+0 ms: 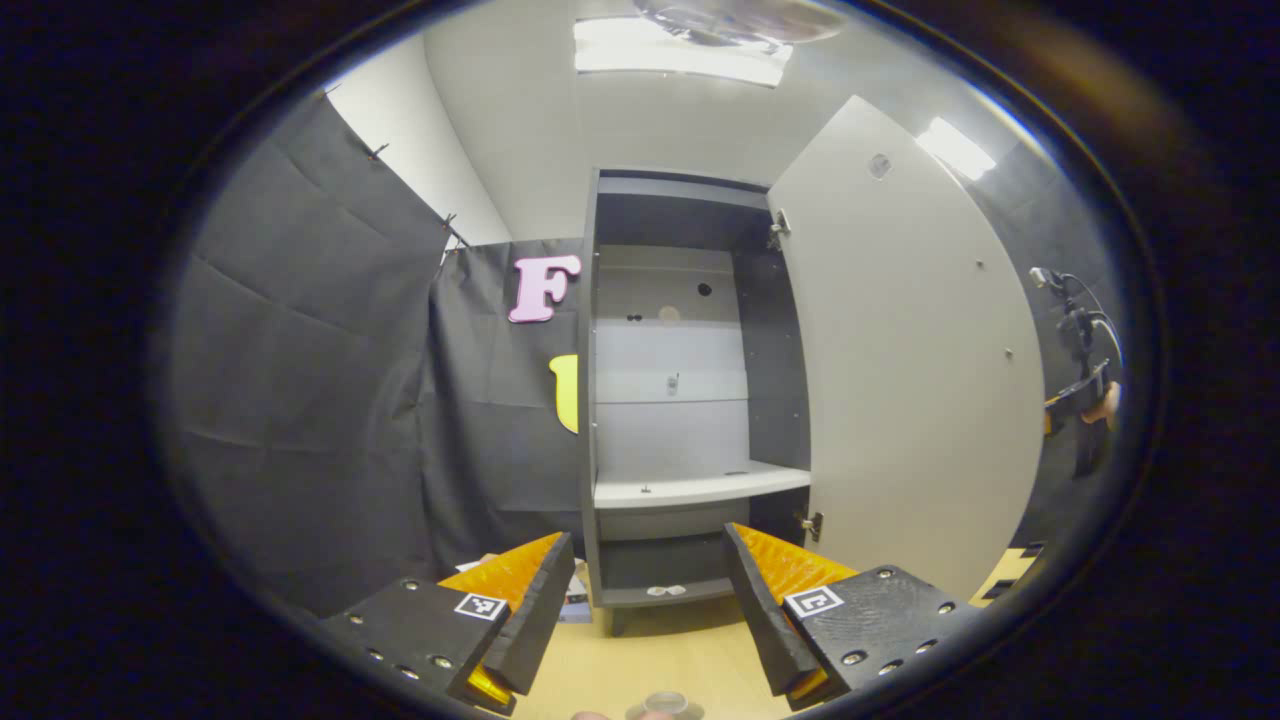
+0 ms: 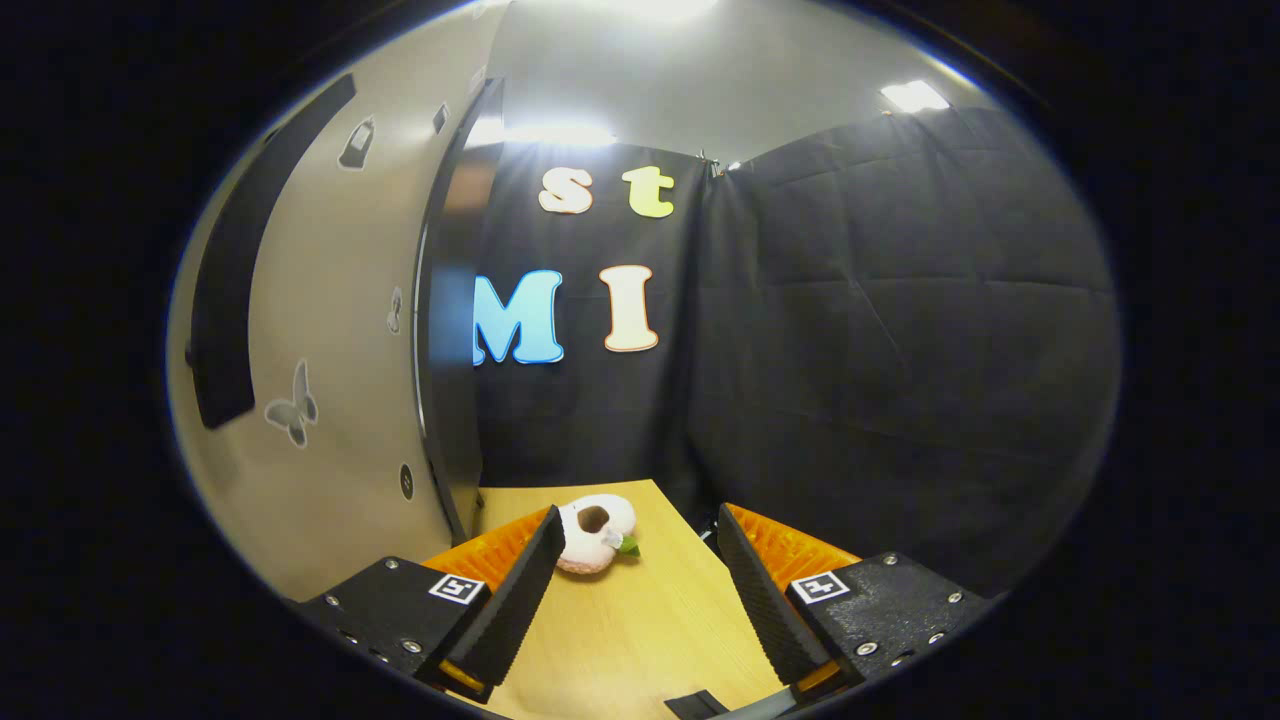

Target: Open the cabinet door with the right hand, grasp the bottle in the cabinet with the left hand and place it on the coaster, then close the cabinet door with the right hand.

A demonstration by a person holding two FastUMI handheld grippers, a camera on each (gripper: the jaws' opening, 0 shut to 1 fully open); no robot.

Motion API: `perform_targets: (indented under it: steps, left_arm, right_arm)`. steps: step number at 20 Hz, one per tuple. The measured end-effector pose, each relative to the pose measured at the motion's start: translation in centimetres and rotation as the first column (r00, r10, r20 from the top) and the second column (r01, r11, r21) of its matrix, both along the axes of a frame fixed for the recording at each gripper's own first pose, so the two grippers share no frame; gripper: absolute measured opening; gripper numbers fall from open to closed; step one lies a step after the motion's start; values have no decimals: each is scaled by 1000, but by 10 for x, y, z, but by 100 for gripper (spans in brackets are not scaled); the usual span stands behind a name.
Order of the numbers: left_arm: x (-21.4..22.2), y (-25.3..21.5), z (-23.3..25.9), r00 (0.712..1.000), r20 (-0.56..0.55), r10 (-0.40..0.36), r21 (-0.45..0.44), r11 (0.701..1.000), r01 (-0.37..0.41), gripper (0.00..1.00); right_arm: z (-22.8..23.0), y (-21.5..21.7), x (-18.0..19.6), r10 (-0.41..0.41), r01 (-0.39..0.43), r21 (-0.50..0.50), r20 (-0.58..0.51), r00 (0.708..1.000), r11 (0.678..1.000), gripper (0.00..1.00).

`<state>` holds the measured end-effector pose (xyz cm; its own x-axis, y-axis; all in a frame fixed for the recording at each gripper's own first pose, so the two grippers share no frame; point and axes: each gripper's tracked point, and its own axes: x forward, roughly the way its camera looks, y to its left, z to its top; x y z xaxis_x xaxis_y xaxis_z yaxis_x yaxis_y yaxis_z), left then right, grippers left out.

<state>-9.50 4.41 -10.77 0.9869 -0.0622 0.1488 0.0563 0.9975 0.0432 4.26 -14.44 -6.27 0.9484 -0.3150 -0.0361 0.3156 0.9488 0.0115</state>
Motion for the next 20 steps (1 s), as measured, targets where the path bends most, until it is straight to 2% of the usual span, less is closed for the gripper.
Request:
perform_targets:
  steps: [1, 2, 3, 4, 7, 8, 11, 12, 13, 16, 17, 18, 19, 20]
  left_arm:
    - [10, -2, 18, 1000, -4, 16, 28, 999, -16, 89]
    - [19, -7, 37, 999, -10, 30, 53, 998, -30, 85]
    - [27, -12, 50, 999, -17, 47, 70, 997, -46, 89]
    - [33, -22, 64, 998, -32, 51, 87, 995, -48, 89]
    - [49, -51, 74, 991, -118, 57, 147, 988, -39, 80]
    - [51, -60, 82, 992, -114, 56, 145, 989, -39, 90]
    - [48, -79, 82, 992, -120, 45, 132, 991, -29, 89]
    - [47, -82, 79, 991, -132, 35, 126, 992, -18, 80]
    - [48, -85, 77, 990, -139, 27, 120, 993, -10, 90]
    - [52, -82, 79, 992, -128, 9, 98, 995, 3, 90]
    - [54, -76, 80, 992, -124, 4, 81, 997, 6, 85]
    - [57, -70, 83, 993, -118, 2, 70, 998, 6, 89]
    - [57, -60, 84, 993, -118, 7, 67, 998, 1, 89]
    - [58, -52, 87, 994, -112, 7, 64, 998, 0, 87]
  right_arm:
    - [4, 5, 2, 25, -25, 8, -6, 1000, 1000, 95]
    - [8, 8, 1, 47, -47, 4, -15, 999, 999, 96]
    - [17, 10, -2, 64, -64, -2, -12, 998, 998, 95]
    - [31, 13, -2, 85, -85, -8, 5, 996, 996, 95]
    - [55, 26, -7, 160, -162, 23, 42, 986, 987, 95]
    - [63, 31, -9, 192, -194, 40, 53, 980, 980, 97]
    - [77, 42, -15, 266, -271, 76, 68, 962, 960, 95]
    - [81, 45, -17, 283, -289, 90, 74, 956, 953, 95]
    - [86, 51, -18, 294, -302, 99, 84, 952, 948, 94]
    - [93, 69, -23, 326, -333, 79, 90, 941, 940, 93]
    - [92, 67, -22, 304, -309, 59, 85, 949, 949, 92]
    - [94, 69, -24, 290, -294, 54, 78, 954, 954, 92]
    - [93, 70, -28, 271, -276, 59, 72, 960, 959, 89]
    - [95, 73, -30, 259, -264, 63, 76, 963, 963, 92]
